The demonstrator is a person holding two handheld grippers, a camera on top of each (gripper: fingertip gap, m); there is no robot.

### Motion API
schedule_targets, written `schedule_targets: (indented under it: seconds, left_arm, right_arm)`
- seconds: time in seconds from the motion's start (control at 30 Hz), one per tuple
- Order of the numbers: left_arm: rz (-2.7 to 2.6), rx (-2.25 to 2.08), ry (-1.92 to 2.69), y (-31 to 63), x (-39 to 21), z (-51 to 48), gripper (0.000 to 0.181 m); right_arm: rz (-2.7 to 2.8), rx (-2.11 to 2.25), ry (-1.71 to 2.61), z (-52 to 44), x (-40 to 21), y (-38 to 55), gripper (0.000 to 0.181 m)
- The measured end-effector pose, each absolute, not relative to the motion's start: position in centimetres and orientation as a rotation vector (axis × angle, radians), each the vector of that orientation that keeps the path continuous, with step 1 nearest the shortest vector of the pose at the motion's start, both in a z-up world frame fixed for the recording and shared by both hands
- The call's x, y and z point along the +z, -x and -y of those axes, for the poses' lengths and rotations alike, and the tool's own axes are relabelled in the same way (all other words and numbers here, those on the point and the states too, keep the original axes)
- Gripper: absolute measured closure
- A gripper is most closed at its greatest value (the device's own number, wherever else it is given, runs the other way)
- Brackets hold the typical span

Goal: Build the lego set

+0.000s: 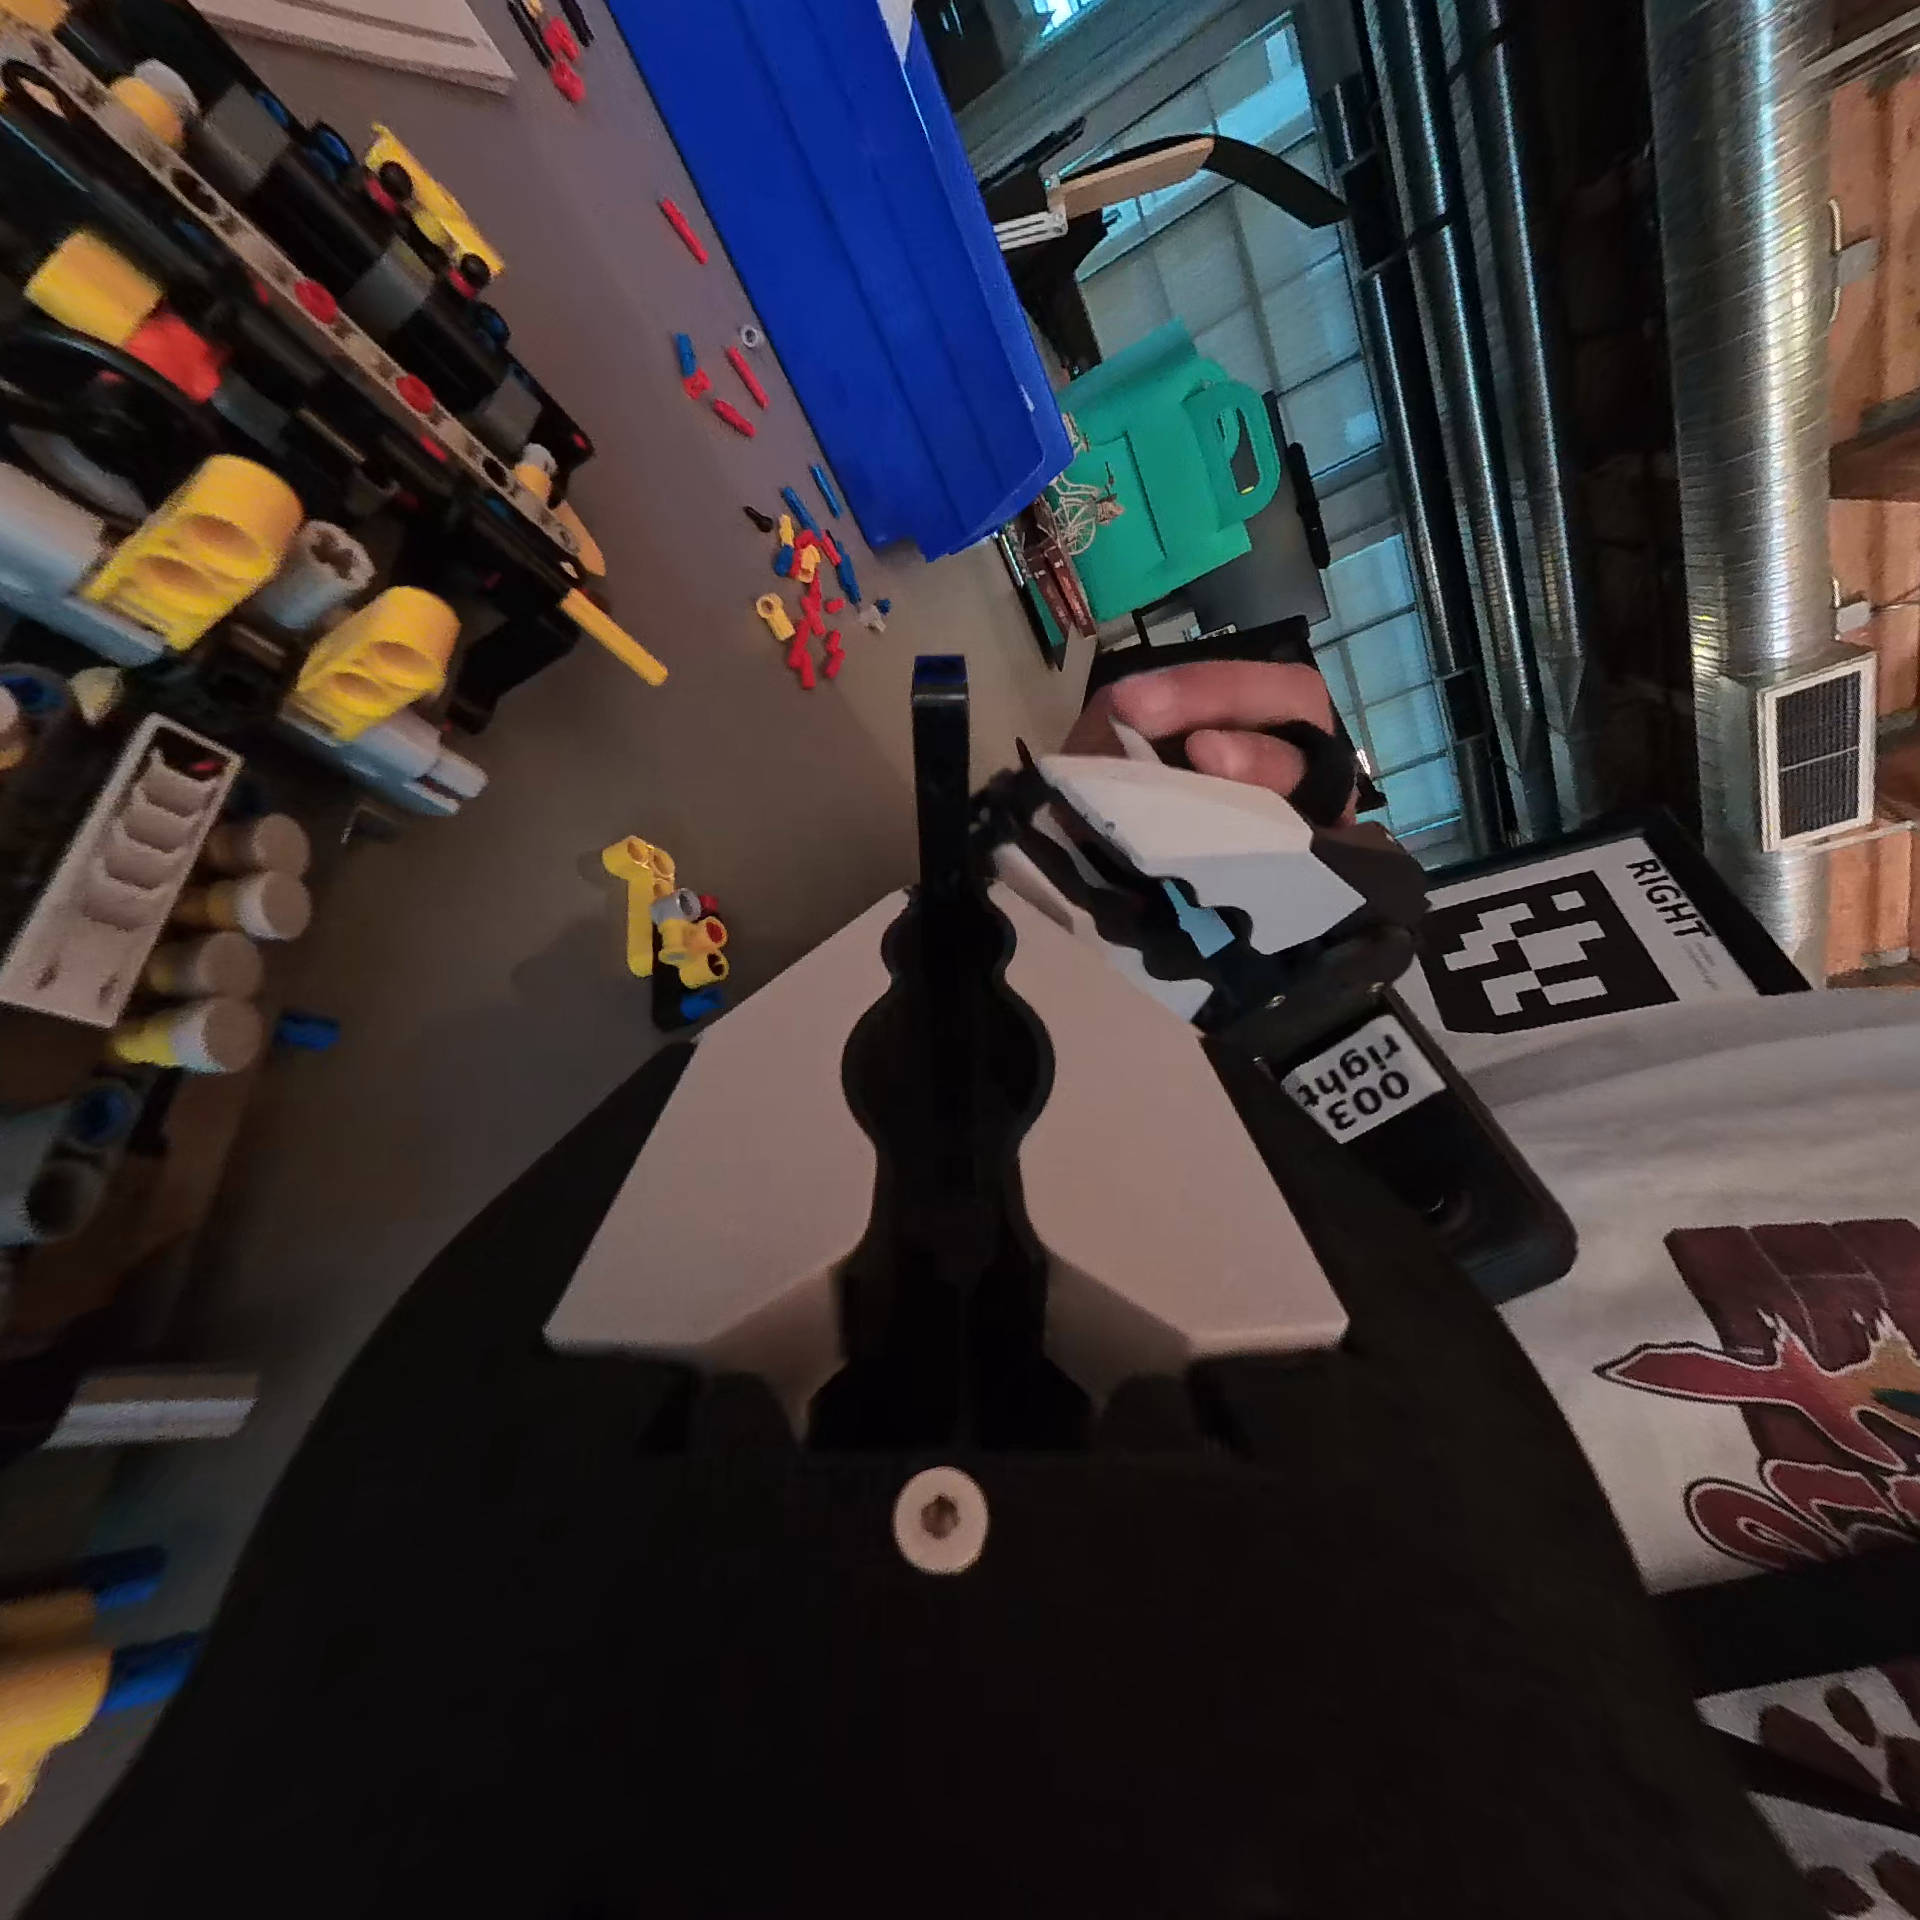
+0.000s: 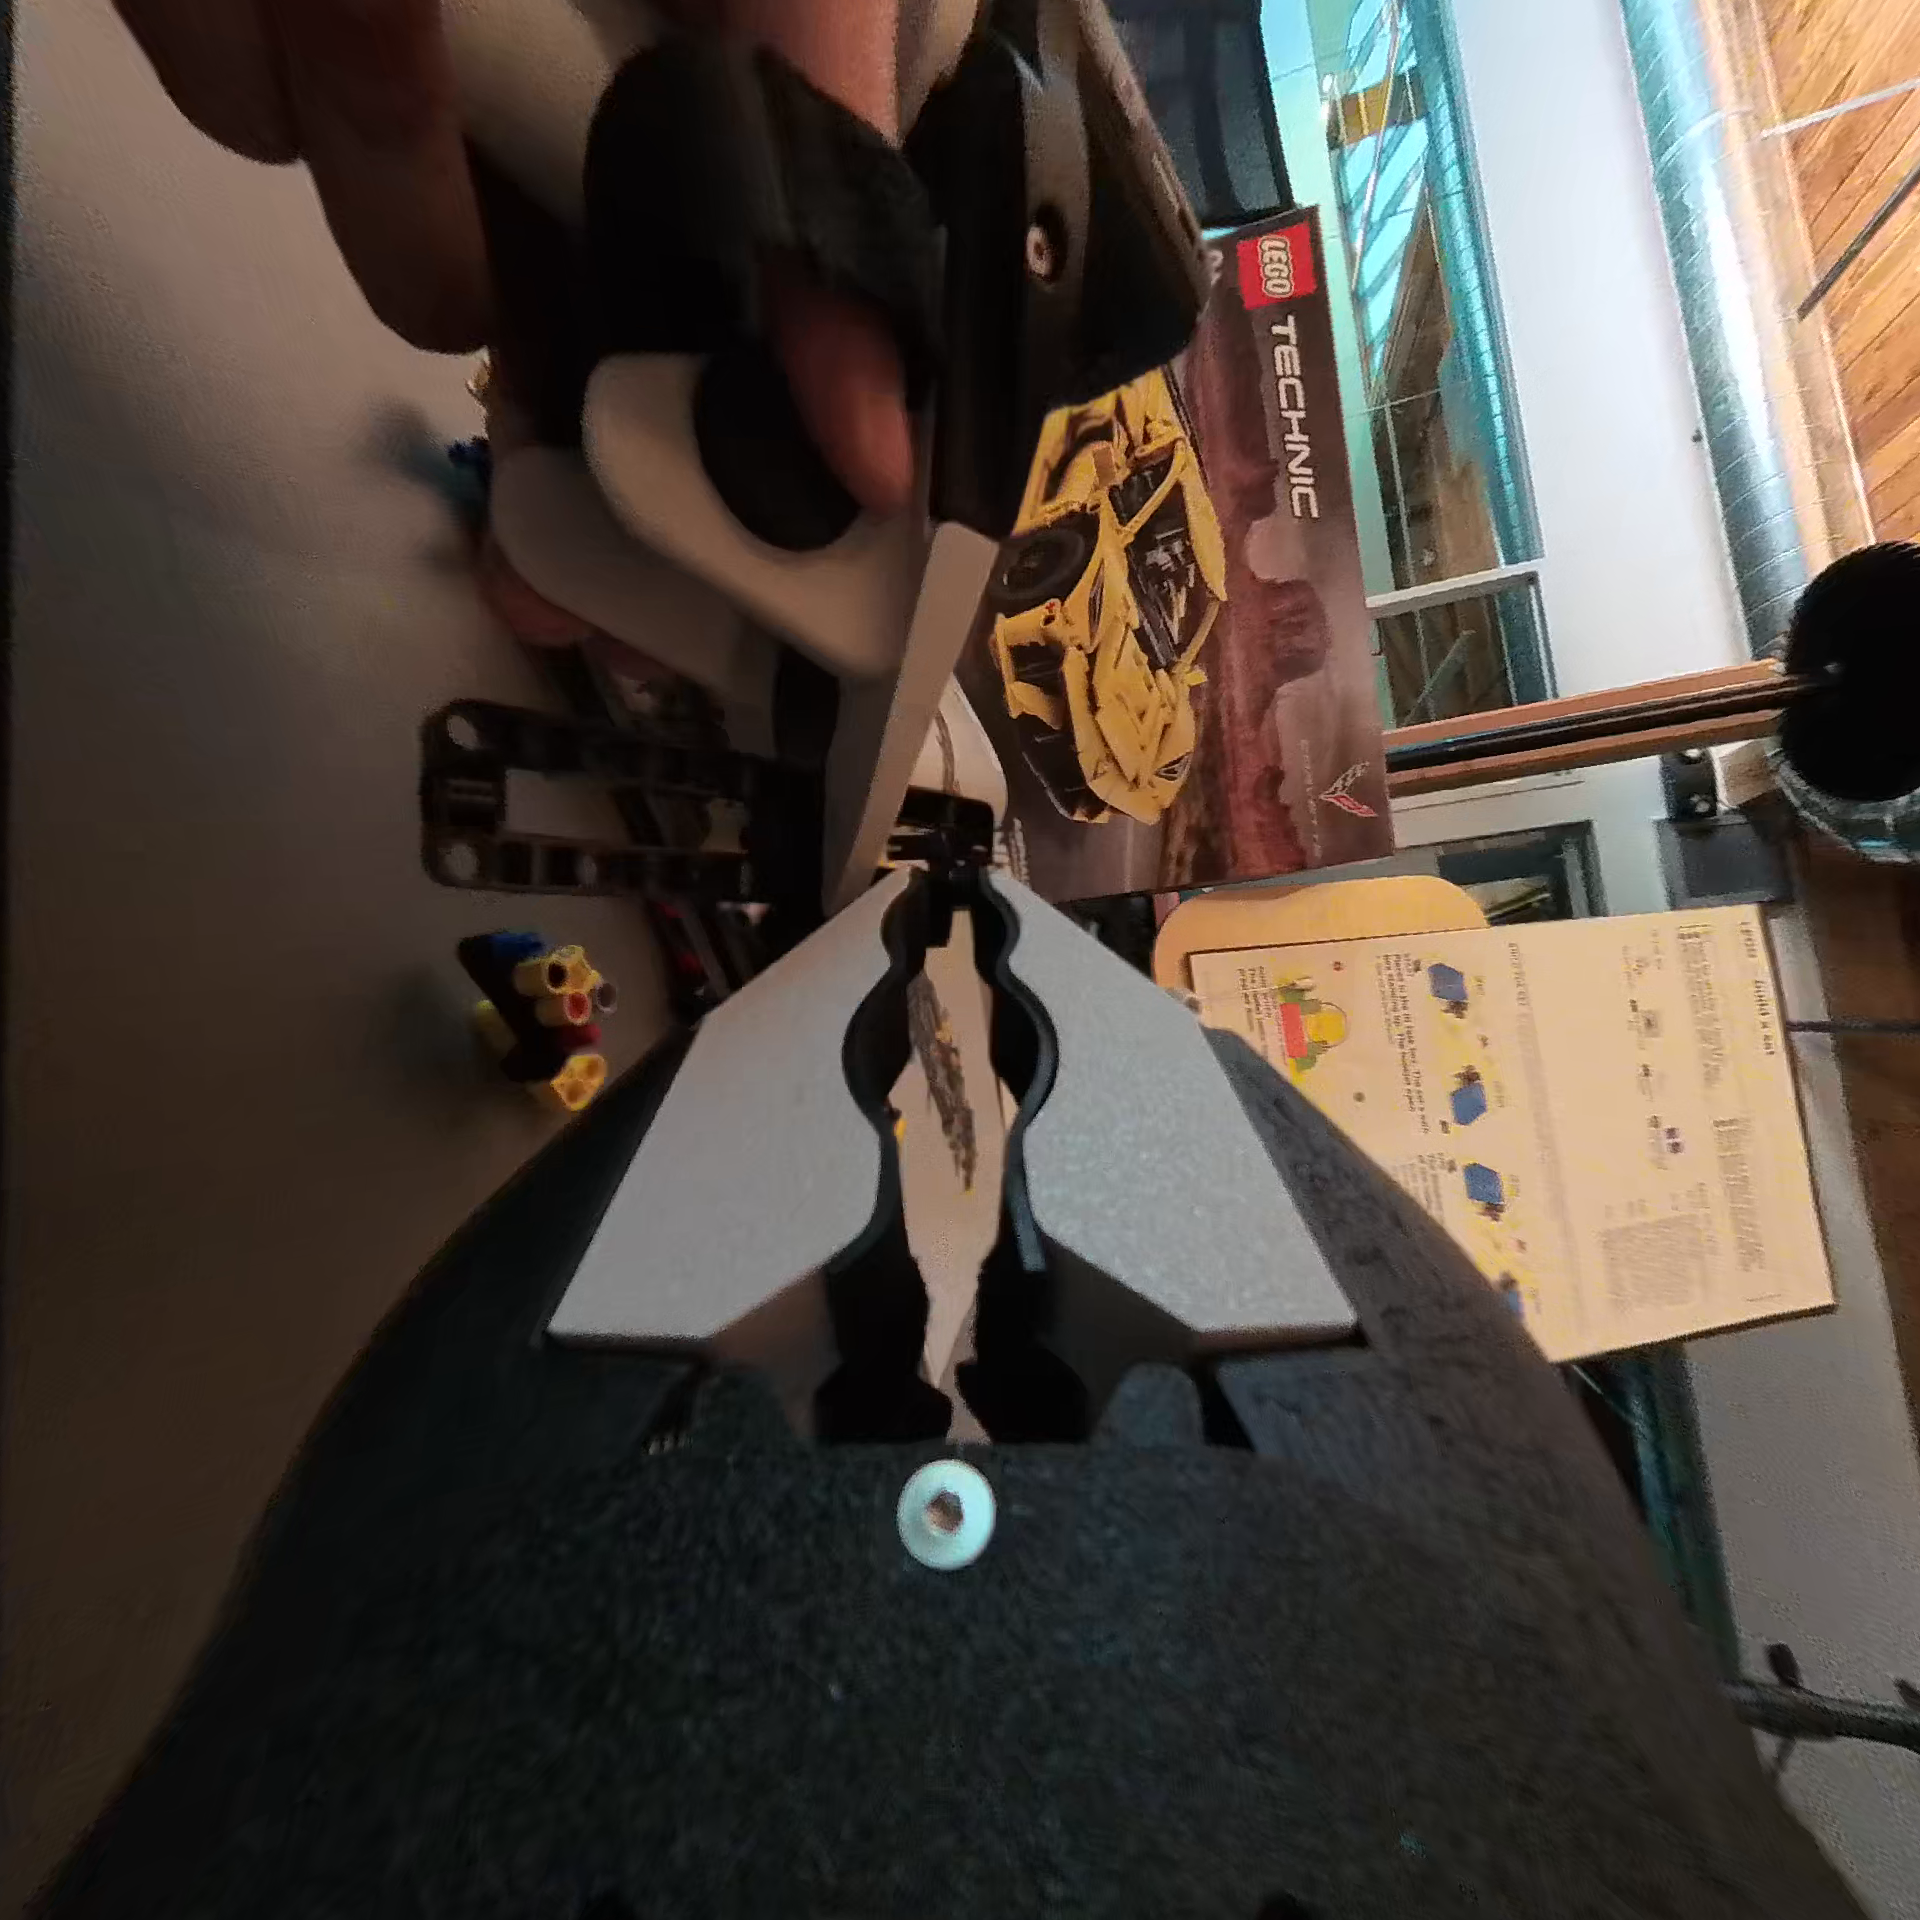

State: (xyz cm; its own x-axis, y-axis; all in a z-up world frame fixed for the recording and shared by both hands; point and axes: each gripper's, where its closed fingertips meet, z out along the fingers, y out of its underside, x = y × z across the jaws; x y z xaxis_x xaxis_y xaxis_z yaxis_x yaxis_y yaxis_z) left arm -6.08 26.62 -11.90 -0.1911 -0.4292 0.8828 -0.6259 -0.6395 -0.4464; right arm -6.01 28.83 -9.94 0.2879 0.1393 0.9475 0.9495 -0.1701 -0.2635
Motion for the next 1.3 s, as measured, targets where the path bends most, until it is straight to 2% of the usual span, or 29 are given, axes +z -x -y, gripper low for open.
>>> schedule_targets:
  seconds: [0.03, 0.4, 0.77, 0.83, 0.93, 1.03, 1.3]
  left_arm:
    - [1.245, 1.953, -1.901, 6.1, -11.9, -26.8, 0.173]
    - [1.199, 1.995, -1.901, 5.7, -12.2, -26.7, 0.170]
    - [1.542, 1.937, -1.951, 6.0, -13.7, -26.3, 0.172]
    - [1.638, 1.943, -1.951, 6.2, -13.7, -26.3, 0.173]
    - [1.809, 2.045, -1.827, 6.3, -12.6, -26.1, 0.173]
    - [1.872, 2.197, -1.659, 6.7, -10.8, -25.6, 0.173]
    - [1.821, 2.397, -1.459, 7.6, -8.2, -24.9, 0.172]
  right_arm:
    - [1.037, -1.008, 1.558, -28.7, -10.0, 6.2, 0.174]
    - [0.867, -0.811, 1.686, -28.0, -10.3, 6.6, 0.174]
    - [0.169, 0.275, 2.048, -26.6, -12.2, 4.9, 0.176]
    - [0.190, 0.117, 2.106, -25.5, -13.1, 2.1, 0.177]
    - [0.472, -0.421, 2.217, -23.1, -15.7, -3.0, 0.175]
    - [0.642, -0.793, 2.120, -21.7, -17.2, -6.5, 0.175]
    - [0.683, -0.849, 2.072, -21.4, -19.3, -8.1, 0.175]
